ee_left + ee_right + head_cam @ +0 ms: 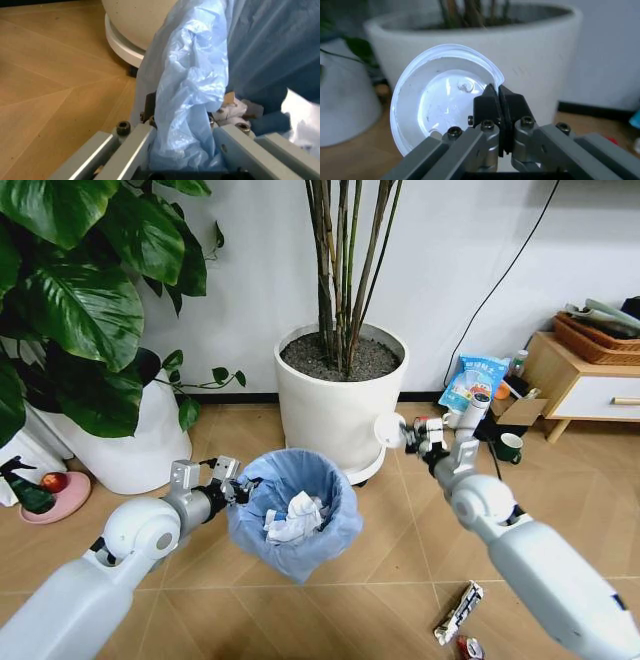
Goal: Pick up the trash bin and place the garbage on the floor into it.
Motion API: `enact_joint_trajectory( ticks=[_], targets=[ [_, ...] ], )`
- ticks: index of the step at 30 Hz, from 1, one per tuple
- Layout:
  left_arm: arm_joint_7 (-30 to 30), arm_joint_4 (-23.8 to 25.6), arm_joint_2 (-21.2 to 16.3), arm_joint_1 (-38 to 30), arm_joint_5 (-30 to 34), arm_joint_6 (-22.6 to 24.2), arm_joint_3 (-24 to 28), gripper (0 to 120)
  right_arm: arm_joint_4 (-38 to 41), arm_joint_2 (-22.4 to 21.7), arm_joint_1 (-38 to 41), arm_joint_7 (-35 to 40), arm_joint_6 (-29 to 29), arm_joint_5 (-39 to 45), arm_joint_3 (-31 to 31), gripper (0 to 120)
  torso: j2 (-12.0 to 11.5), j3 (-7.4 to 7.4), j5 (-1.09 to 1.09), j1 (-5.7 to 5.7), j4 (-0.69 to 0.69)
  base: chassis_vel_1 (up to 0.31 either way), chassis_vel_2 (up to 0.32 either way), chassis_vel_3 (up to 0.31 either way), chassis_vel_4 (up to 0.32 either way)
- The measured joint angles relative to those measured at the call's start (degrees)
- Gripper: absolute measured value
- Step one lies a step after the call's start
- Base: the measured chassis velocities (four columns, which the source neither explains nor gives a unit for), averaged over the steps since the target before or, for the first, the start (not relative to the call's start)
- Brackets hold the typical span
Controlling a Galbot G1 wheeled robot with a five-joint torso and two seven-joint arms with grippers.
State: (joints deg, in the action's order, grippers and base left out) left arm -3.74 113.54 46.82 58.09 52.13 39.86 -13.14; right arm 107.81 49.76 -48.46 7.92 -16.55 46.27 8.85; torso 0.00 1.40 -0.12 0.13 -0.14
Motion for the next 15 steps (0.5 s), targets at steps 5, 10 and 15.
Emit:
enact_joint_trajectory(
  ticks=[5, 10, 15],
  targets=[
    [-0.1, -1.1, 0.1, -1.5, 1.3, 0.0, 1.7, 1, 7.0, -1.2, 2.4, -0.4, -1.0, 2.9, -2.7, 0, 0.0, 0.0, 0.01, 0.0, 0.0, 0.0, 0.0, 0.0, 0.0],
    [-0.1, -2.3, 0.5, -3.8, 2.4, 0.3, 3.5, 1, 11.4, -1.4, 5.0, -1.0, -1.7, 4.2, -7.8, 0, 0.0, 0.0, 0.0, 0.0, 0.0, 0.0, 0.0, 0.0, 0.0],
    [0.1, -3.4, 0.7, -5.7, 2.6, 0.4, 5.2, 1, 13.7, -1.7, 7.1, -1.0, -2.3, 4.7, -14.9, 0, 0.0, 0.0, -0.01, 0.0, -0.01, 0.0, 0.0, 0.0, 0.0]
  ],
)
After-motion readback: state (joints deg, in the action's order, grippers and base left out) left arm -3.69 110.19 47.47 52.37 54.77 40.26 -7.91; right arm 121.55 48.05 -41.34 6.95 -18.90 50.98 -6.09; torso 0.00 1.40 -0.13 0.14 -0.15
